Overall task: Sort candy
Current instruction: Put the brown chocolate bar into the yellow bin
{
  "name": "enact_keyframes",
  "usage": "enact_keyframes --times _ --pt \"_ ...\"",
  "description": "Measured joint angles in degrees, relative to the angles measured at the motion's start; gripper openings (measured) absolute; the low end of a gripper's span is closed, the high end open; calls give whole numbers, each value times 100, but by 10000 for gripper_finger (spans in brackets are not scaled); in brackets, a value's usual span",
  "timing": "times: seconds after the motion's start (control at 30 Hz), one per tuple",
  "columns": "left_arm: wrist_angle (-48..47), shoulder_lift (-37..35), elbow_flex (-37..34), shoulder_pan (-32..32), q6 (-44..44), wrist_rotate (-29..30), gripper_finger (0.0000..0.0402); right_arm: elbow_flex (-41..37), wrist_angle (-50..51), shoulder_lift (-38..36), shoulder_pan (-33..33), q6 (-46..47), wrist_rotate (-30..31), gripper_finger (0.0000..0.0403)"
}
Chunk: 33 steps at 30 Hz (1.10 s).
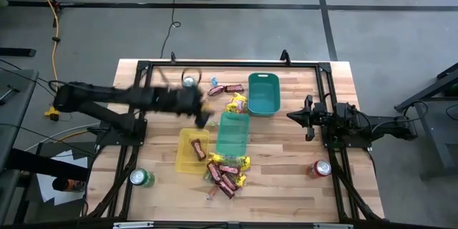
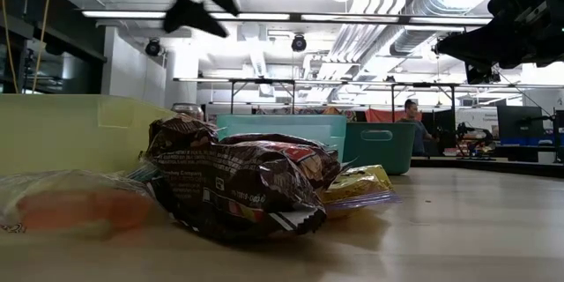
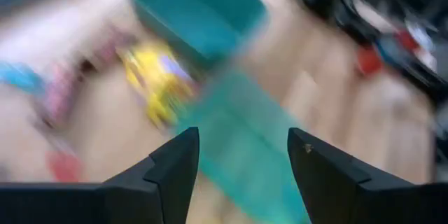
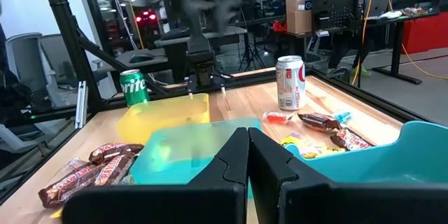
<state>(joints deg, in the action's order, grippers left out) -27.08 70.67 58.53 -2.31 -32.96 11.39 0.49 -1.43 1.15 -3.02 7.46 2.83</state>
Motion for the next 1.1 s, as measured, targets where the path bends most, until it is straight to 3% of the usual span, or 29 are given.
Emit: enact_keyframes --times 0.2,0.37,0.47,0.8,1.1 --pt "-912 1386 1580 -1567 1317 -593 206 -1 2 0 1 0 0 0" --pt "-2226 2896 3068 -1915 2190 -337 205 0 2 0 0 -1 0 0" --pt "-2712 3581 3587 -1996 2438 -139 205 -1 1 0 0 0 0 0" --pt "-2713 4777 3693 -2173 2410 -381 205 0 0 0 0 0 0 0" --pt "-2668 5331 3695 -2252 2414 56 205 -2 1 0 2 0 0 0"
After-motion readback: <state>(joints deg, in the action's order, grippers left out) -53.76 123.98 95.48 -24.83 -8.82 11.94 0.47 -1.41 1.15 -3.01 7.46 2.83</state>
